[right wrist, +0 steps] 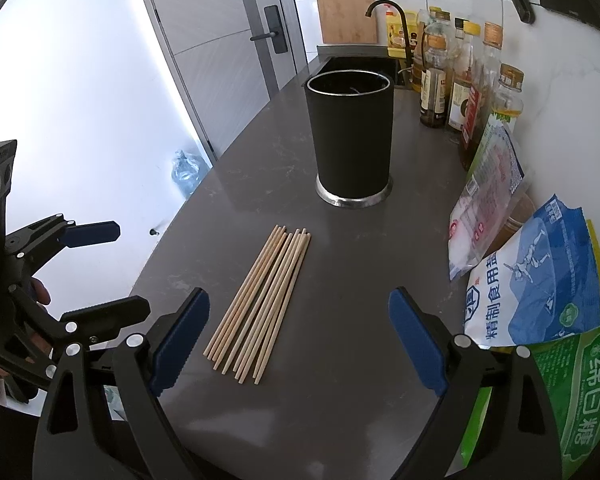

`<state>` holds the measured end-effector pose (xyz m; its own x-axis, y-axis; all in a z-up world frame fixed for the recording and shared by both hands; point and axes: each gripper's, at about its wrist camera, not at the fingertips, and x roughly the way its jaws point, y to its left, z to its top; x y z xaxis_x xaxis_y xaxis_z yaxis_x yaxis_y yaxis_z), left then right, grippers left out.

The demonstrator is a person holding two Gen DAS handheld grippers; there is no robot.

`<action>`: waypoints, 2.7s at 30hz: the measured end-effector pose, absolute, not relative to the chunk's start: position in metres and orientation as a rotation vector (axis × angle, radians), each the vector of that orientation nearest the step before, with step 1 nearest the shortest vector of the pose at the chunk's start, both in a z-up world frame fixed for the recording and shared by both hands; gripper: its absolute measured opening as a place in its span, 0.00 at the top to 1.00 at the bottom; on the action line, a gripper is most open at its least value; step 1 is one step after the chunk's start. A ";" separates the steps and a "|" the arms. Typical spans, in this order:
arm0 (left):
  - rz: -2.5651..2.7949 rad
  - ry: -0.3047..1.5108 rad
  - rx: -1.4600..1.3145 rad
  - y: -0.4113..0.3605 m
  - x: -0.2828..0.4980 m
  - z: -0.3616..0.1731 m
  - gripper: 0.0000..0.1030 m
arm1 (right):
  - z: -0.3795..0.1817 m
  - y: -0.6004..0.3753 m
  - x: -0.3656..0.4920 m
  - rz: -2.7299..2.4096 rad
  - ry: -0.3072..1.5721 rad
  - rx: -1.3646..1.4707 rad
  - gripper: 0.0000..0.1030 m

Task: Organize utensils

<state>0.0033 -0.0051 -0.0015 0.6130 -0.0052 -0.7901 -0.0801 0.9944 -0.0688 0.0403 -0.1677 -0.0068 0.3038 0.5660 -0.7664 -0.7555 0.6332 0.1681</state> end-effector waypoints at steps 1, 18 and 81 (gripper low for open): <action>0.044 0.910 -0.100 -0.005 0.004 -0.002 0.06 | -0.008 -0.168 0.040 0.887 0.904 -0.241 0.13; 0.046 0.907 -0.105 -0.004 0.005 -0.003 0.06 | -0.012 -0.167 0.041 0.887 0.906 -0.247 0.13; -0.041 1.190 -0.138 0.106 0.037 -0.076 0.06 | -0.126 -0.047 0.112 0.649 1.510 -0.245 0.82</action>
